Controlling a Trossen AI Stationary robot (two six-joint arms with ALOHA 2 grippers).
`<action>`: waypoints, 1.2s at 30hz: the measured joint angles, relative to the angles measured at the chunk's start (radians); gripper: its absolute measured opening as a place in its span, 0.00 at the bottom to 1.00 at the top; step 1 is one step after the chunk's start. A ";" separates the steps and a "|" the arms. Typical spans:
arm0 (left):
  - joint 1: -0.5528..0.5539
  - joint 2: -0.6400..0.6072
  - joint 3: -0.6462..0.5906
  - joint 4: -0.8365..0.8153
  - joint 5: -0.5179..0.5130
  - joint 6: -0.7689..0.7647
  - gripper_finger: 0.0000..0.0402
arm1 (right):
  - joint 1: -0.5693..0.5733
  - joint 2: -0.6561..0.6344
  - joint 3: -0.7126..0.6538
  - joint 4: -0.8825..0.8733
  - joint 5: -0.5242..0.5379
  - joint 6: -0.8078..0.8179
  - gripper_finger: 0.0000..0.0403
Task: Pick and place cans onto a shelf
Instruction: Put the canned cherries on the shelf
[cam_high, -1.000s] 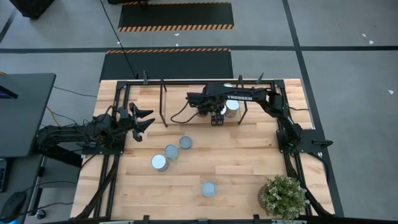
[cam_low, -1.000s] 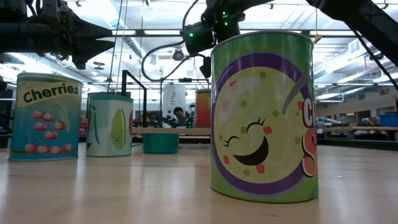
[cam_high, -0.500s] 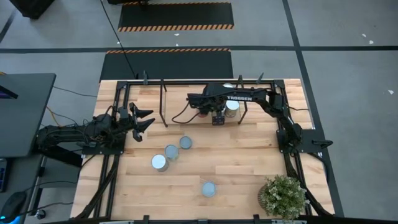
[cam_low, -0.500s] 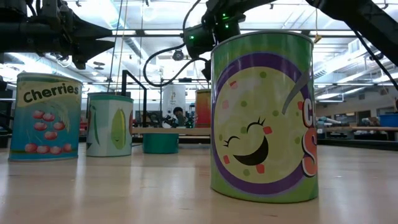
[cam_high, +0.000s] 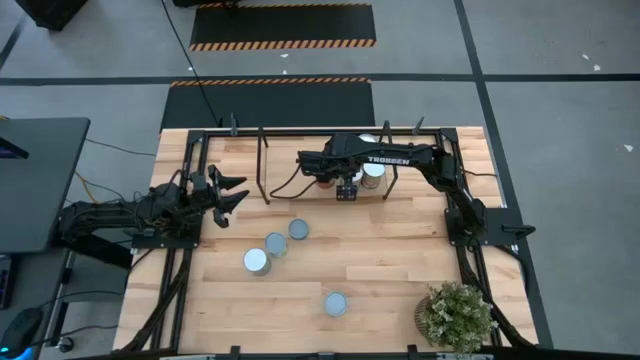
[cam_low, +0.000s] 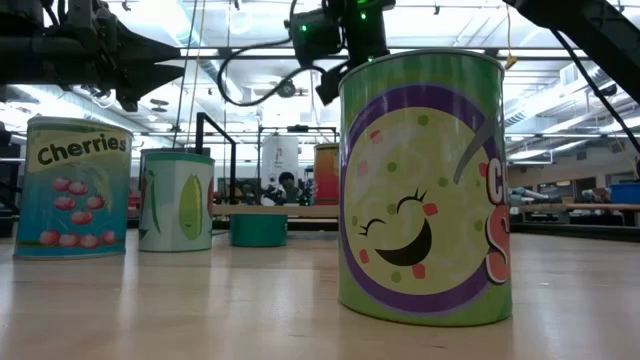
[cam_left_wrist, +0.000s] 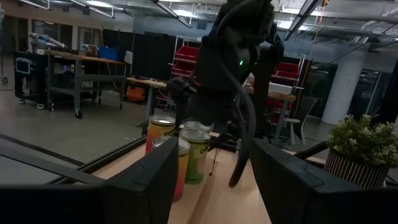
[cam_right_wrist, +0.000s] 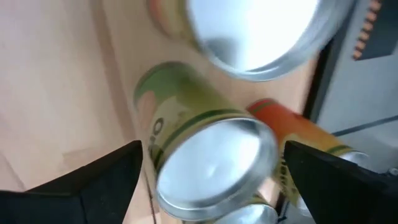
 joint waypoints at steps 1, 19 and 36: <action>0.000 0.000 0.000 0.001 0.000 0.000 0.51 | 0.004 0.000 0.012 0.001 0.011 0.011 0.99; 0.000 0.000 0.001 -0.050 0.000 -0.094 0.51 | 0.187 -0.001 0.190 0.346 -0.116 -0.072 0.99; -0.096 0.000 0.003 -0.074 0.424 -0.001 0.44 | 0.238 -0.042 -0.168 0.756 -0.382 -0.165 0.99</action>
